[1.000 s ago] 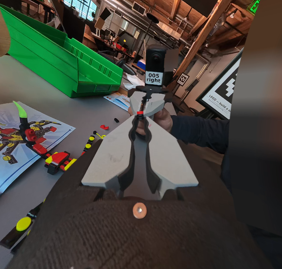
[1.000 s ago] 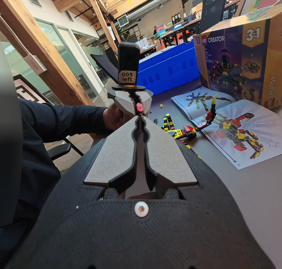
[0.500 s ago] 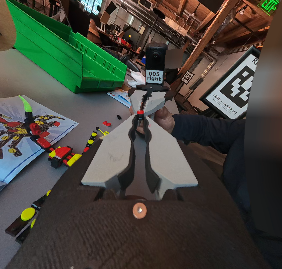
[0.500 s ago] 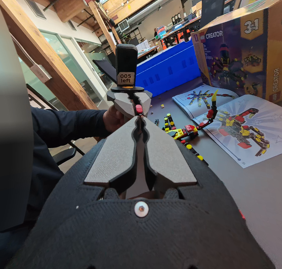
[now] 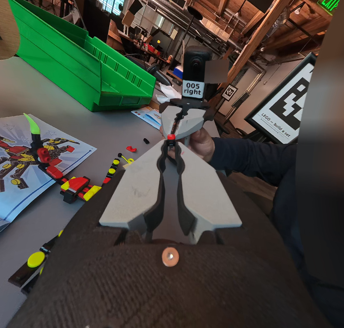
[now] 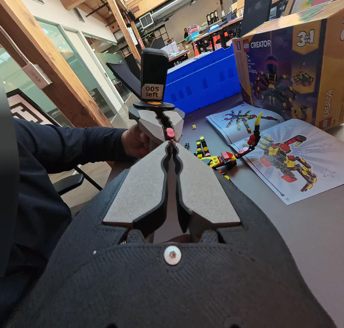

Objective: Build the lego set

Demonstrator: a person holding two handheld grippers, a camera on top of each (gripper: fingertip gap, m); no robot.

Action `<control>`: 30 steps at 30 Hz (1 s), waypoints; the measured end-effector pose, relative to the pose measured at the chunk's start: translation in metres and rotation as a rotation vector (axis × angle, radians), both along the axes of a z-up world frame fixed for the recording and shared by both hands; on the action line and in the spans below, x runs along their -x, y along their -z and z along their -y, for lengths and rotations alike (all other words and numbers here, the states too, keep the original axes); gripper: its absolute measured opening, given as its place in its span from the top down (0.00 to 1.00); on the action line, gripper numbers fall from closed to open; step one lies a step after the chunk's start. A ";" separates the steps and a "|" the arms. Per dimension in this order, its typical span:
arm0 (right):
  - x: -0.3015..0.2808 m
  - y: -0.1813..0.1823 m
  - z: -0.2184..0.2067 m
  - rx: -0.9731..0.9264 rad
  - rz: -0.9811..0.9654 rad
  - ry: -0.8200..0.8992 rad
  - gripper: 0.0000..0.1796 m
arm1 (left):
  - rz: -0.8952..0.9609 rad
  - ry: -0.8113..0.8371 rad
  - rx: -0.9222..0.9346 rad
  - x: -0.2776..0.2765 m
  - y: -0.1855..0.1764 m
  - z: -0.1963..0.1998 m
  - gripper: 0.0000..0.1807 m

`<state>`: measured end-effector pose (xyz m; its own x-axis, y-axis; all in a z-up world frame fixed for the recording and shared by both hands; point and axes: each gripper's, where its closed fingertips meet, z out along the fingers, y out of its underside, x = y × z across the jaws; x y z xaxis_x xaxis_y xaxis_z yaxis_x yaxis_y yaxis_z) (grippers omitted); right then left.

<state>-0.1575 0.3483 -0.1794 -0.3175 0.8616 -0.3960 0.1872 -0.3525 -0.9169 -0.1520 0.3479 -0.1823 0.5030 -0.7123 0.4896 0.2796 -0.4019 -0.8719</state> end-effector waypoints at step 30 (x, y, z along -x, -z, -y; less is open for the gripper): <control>0.001 -0.001 0.002 -0.036 0.001 0.014 1.00 | -0.017 0.008 -0.004 -0.002 -0.001 0.001 0.97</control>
<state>-0.1587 0.3463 -0.1785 -0.3047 0.8799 -0.3646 0.1832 -0.3215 -0.9290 -0.1502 0.3467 -0.1814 0.5056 -0.7183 0.4778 0.2611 -0.4005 -0.8783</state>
